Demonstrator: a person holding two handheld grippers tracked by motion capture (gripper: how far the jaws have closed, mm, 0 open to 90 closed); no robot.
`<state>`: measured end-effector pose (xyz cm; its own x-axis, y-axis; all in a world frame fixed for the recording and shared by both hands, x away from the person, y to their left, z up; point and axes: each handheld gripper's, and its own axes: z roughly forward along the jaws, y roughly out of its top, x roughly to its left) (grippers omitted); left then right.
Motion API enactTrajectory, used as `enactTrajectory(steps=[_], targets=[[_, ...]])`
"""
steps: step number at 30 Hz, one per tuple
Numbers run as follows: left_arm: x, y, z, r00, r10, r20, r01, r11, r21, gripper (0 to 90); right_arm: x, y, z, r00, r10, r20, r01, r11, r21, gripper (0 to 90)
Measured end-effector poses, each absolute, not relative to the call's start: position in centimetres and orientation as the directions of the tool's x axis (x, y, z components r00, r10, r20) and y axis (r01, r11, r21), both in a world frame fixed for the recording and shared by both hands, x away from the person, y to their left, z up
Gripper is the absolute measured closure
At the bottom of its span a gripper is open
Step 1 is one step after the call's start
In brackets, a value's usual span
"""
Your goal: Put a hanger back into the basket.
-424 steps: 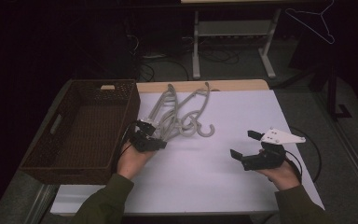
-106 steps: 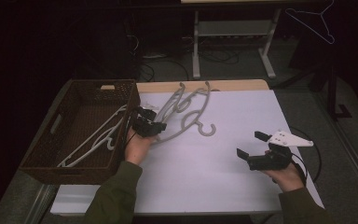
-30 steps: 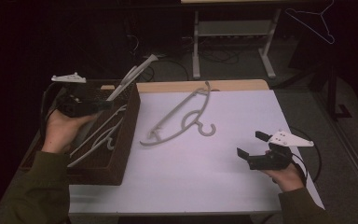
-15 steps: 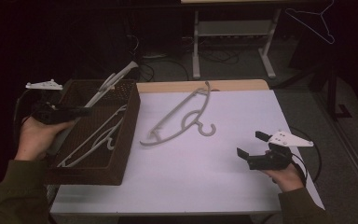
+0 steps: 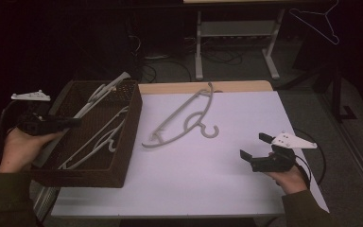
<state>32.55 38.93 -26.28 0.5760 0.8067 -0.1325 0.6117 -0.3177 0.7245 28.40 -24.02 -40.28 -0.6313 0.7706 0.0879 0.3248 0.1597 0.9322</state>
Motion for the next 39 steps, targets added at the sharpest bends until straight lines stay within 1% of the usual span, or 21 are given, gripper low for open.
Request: enactTrajectory(steps=[13, 19, 25, 29, 33, 39], targets=[[32.6, 39.6, -27.9, 0.588, 0.796, -0.143, 0.641, -0.351, 0.683, 82.2, 28.4, -23.9, -40.4, -0.628, 0.774, 0.087, 0.329, 0.163, 0.930, 2.3], [33.5, 39.5, -28.8, 0.586, 0.802, -0.116, 0.657, -0.386, 0.648, 82.1, 28.4, -24.0, -40.4, -0.625, 0.775, 0.089, 0.330, 0.159, 0.930, 2.3], [34.2, 39.6, -29.4, 0.608, 0.790, -0.079, 0.646, -0.435, 0.627, 82.1, 28.5, -24.0, -40.4, -0.623, 0.777, 0.092, 0.333, 0.157, 0.930, 2.3], [34.5, 40.1, -29.9, 0.618, 0.781, -0.092, 0.647, -0.439, 0.624, 82.1, 28.5, -24.0, -40.4, -0.622, 0.777, 0.093, 0.333, 0.156, 0.930, 2.3], [35.0, 40.4, -30.9, 0.618, 0.781, -0.095, 0.662, -0.451, 0.599, 82.0, 28.5, -24.0, -40.4, -0.622, 0.777, 0.094, 0.335, 0.156, 0.929, 2.3], [35.6, 40.8, -32.5, 0.613, 0.779, -0.132, 0.683, -0.439, 0.583, 81.9, 28.5, -24.1, -40.4, -0.620, 0.779, 0.093, 0.335, 0.155, 0.929, 2.3]])
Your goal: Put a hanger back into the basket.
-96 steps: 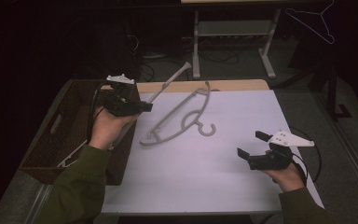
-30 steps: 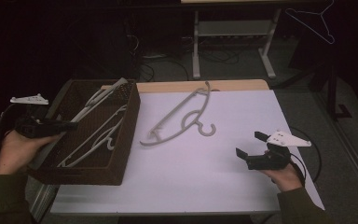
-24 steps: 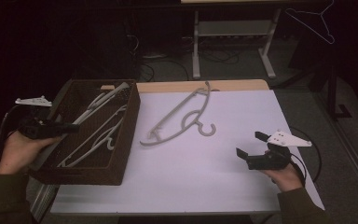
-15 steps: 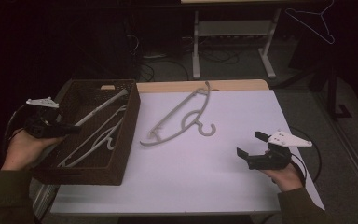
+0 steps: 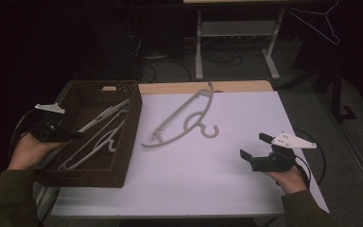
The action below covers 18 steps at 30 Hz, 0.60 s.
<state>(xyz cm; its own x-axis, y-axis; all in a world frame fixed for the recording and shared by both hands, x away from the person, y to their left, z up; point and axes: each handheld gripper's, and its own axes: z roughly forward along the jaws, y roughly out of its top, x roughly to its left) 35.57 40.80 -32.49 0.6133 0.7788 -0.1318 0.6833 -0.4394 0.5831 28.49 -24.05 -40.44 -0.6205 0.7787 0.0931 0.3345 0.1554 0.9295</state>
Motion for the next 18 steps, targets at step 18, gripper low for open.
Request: enactTrajectory(steps=[18], targets=[[35.4, 42.1, -34.2, 0.605, 0.771, -0.200, 0.716, -0.417, 0.560, 72.5, 28.5, -24.1, -40.4, -0.621, 0.779, 0.089, 0.330, 0.157, 0.931, 2.3]])
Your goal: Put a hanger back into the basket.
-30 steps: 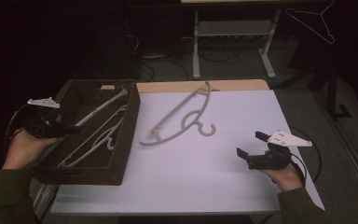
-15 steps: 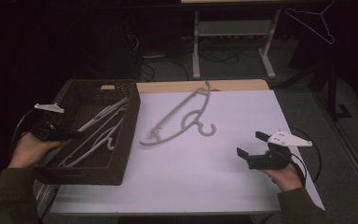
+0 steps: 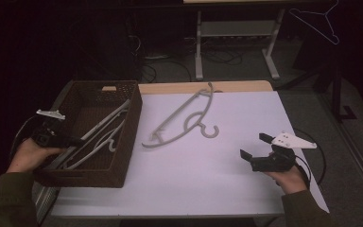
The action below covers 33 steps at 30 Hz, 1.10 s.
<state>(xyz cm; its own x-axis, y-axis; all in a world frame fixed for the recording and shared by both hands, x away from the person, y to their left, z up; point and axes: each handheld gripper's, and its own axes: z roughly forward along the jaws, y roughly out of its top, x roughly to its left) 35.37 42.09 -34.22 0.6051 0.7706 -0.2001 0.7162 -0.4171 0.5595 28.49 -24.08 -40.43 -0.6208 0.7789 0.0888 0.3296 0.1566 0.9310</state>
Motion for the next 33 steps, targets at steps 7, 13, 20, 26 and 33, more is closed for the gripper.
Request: enactTrajectory(steps=[7, 13, 20, 26, 33], targets=[[35.2, 42.1, -33.5, 0.594, 0.777, -0.207, 0.700, -0.373, 0.609, 60.8, 28.5, -24.1, -40.4, -0.622, 0.778, 0.087, 0.328, 0.157, 0.932, 2.3], [35.1, 41.1, -32.7, 0.594, 0.775, -0.215, 0.673, -0.333, 0.660, 46.5, 28.4, -24.1, -40.4, -0.620, 0.779, 0.088, 0.328, 0.155, 0.932, 2.3], [34.9, 38.9, -31.2, 0.616, 0.760, -0.209, 0.615, -0.298, 0.730, 34.9, 28.4, -24.2, -40.3, -0.620, 0.779, 0.092, 0.329, 0.151, 0.932, 2.3], [34.7, 36.5, -30.3, 0.636, 0.747, -0.192, 0.569, -0.286, 0.771, 23.1, 28.4, -24.2, -40.3, -0.622, 0.778, 0.089, 0.323, 0.152, 0.934, 2.3], [34.7, 33.6, -29.6, 0.666, 0.724, -0.181, 0.531, -0.289, 0.796, 17.5, 28.4, -24.2, -40.3, -0.624, 0.777, 0.087, 0.321, 0.153, 0.935, 2.3]])
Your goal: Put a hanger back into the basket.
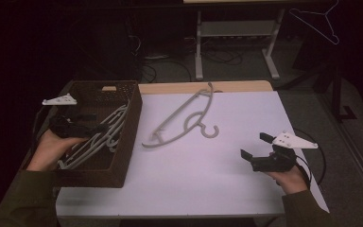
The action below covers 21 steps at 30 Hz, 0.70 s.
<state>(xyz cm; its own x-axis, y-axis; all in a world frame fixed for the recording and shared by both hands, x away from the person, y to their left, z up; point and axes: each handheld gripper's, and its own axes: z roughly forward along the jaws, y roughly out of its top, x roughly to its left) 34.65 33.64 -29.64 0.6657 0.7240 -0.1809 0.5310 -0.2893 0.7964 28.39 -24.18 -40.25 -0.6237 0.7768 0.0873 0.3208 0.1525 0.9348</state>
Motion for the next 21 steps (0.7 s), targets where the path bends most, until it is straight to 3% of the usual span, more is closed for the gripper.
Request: enactTrajectory(steps=[21], targets=[[35.5, 23.9, -29.1, 0.748, 0.640, -0.178, 0.462, -0.309, 0.832, 17.3, 28.3, -24.2, -40.2, -0.625, 0.775, 0.094, 0.322, 0.147, 0.935, 2.3]])
